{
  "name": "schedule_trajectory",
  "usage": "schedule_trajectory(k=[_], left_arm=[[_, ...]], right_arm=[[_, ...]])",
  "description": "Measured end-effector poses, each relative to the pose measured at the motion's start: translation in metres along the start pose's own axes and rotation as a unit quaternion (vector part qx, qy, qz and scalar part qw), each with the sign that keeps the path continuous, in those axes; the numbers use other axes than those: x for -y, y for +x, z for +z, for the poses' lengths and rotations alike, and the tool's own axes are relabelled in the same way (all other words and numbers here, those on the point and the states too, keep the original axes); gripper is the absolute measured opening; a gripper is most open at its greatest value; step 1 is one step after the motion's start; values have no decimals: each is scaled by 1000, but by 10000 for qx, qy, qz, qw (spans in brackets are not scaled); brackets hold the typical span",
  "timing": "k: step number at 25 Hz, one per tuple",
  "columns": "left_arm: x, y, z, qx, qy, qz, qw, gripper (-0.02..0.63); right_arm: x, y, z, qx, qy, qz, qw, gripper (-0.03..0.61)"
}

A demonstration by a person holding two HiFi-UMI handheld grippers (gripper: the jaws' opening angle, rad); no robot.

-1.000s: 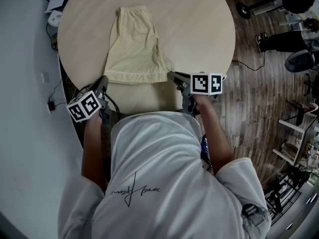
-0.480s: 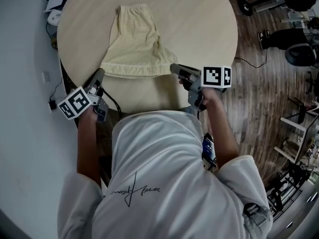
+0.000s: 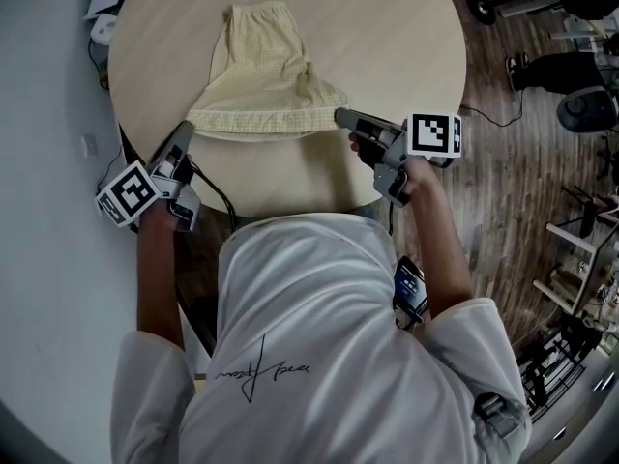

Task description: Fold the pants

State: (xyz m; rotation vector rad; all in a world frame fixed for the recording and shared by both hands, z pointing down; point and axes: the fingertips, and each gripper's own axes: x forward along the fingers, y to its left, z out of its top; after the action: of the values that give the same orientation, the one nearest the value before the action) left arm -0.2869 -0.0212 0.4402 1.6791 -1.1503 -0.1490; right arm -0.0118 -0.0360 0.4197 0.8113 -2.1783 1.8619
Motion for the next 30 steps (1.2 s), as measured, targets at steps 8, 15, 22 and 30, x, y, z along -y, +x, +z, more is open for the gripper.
schedule_trajectory(k=[8, 15, 22, 30], left_arm=[[4, -1, 3, 155, -66, -234, 9996, 78], [1, -6, 8, 332, -38, -390, 9987, 78], [9, 10, 40, 431, -69, -524, 9977, 78], [12, 50, 95, 494, -289, -335, 9978, 78]], right_arm=[[4, 0, 1, 62, -19, 130, 9999, 36], [-2, 4, 6, 111, -160, 438, 9989, 35], [-14, 16, 42, 162, 145, 854, 9961, 37], [-21, 32, 108, 187, 795, 1253, 9888, 37]])
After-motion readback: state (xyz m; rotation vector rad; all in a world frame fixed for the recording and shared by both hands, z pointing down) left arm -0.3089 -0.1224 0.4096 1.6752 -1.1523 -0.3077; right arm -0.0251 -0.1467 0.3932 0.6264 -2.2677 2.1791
